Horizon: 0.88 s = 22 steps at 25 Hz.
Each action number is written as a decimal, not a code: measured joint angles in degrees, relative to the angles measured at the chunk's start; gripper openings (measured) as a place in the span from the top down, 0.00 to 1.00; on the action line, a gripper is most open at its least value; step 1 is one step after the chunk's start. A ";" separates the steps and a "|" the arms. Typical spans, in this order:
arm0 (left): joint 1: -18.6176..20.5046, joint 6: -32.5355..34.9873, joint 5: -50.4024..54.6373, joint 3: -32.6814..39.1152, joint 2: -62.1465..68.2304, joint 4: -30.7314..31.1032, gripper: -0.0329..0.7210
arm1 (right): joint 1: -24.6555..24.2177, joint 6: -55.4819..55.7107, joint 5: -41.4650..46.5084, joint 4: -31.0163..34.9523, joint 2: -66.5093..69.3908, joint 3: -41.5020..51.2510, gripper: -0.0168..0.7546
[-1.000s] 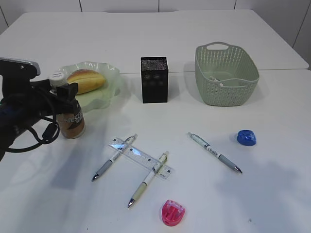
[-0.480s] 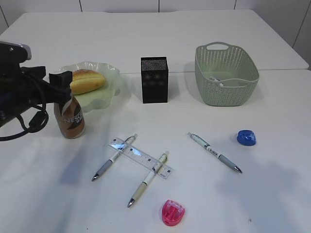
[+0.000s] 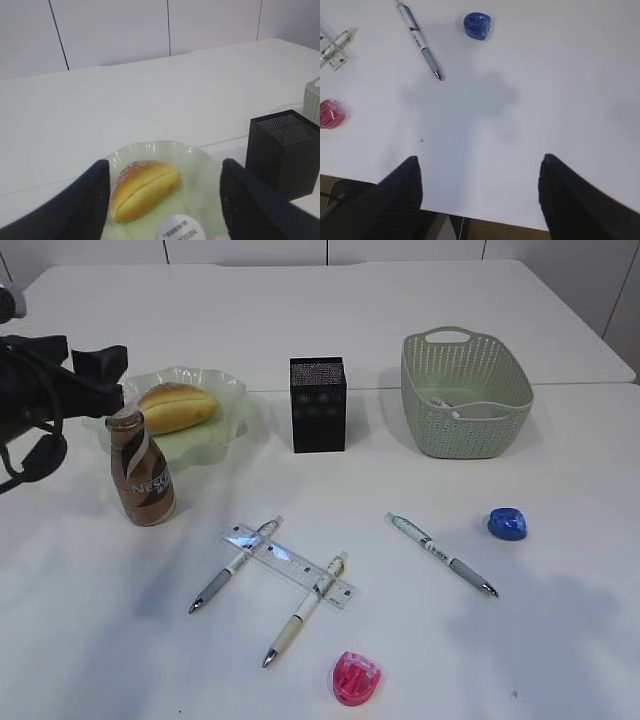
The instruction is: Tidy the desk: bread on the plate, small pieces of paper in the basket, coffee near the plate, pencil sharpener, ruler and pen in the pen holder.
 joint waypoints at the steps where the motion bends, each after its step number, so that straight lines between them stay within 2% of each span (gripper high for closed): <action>1: 0.00 0.00 1.40 0.00 -1.25 0.00 0.31 | 0.00 0.00 0.09 -0.14 0.00 0.00 0.25; 10: 0.00 0.09 16.20 0.46 -13.47 -0.29 0.31 | 0.00 0.00 0.56 -0.25 0.00 0.00 0.25; 15: 0.45 0.09 25.59 0.46 -21.02 -2.43 0.32 | 0.00 0.00 1.27 -0.25 0.00 0.00 0.25; 17: 1.65 0.09 29.67 0.46 -23.73 -2.43 0.33 | 0.00 0.00 1.29 -0.14 0.00 0.00 0.25; 22: 8.20 0.09 39.78 0.46 -28.55 -2.65 0.34 | 0.00 -0.13 1.38 0.75 0.00 0.00 0.25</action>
